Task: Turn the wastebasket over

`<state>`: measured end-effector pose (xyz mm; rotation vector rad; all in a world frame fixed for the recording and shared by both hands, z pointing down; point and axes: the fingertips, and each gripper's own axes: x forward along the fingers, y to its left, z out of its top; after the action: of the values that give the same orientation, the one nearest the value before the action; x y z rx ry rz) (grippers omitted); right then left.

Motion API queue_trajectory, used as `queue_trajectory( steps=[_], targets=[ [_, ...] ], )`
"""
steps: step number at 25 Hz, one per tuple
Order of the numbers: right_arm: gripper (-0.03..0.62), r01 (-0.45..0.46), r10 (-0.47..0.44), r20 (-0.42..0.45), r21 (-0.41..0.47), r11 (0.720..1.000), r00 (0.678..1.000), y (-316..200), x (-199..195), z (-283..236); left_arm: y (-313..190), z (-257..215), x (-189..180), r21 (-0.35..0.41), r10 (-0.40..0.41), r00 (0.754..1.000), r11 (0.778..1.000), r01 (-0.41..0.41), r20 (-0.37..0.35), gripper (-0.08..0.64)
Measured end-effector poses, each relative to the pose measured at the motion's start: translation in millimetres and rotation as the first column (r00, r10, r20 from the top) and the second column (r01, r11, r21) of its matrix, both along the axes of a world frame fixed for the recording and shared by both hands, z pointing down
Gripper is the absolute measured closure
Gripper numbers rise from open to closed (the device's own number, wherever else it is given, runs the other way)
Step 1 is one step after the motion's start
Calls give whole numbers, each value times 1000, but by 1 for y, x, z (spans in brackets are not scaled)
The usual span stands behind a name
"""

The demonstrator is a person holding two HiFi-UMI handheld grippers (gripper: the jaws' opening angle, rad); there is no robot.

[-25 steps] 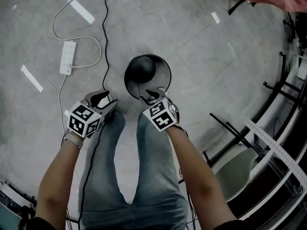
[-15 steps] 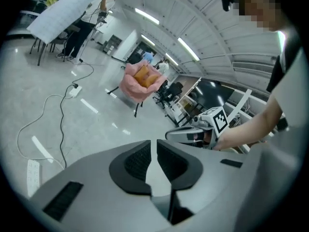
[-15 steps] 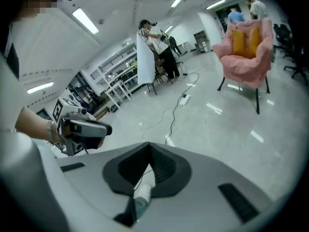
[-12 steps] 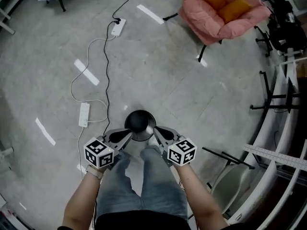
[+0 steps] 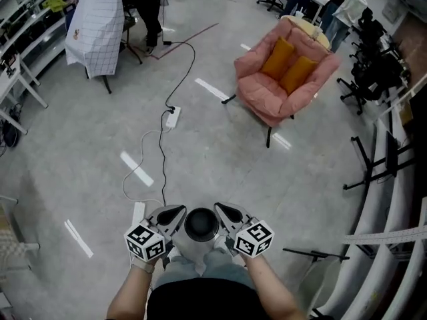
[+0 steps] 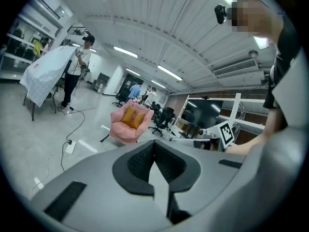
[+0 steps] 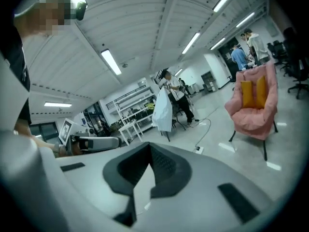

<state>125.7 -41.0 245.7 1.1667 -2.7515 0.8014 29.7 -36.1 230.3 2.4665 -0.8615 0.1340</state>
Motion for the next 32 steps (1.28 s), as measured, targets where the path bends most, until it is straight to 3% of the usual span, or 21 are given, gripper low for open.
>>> queue_trajectory(
  steps=[7, 12, 15, 21, 32],
  targets=[
    [581, -21, 8, 77, 170, 985, 997, -26, -2, -120, -22, -119, 1, 181, -4, 995, 983, 23, -104, 546],
    [583, -18, -3, 77, 263, 965, 997, -24, -5, -161, -21, -162, 1, 269, 12, 992, 963, 22, -123, 546],
    [581, -16, -5, 72, 292, 956, 997, -24, -8, -169, -20, -174, -1, 303, 30, 990, 953, 13, -138, 546],
    [583, 6, -7, 2, 339, 941, 1000, -14, -15, -170, -17, -178, -2, 299, 43, 987, 954, 5, -155, 546],
    [583, -28, 23, 20, 344, 938, 1000, -15, -12, -177, -17, -181, 4, 337, 44, 987, 942, 11, -154, 548]
  ],
)
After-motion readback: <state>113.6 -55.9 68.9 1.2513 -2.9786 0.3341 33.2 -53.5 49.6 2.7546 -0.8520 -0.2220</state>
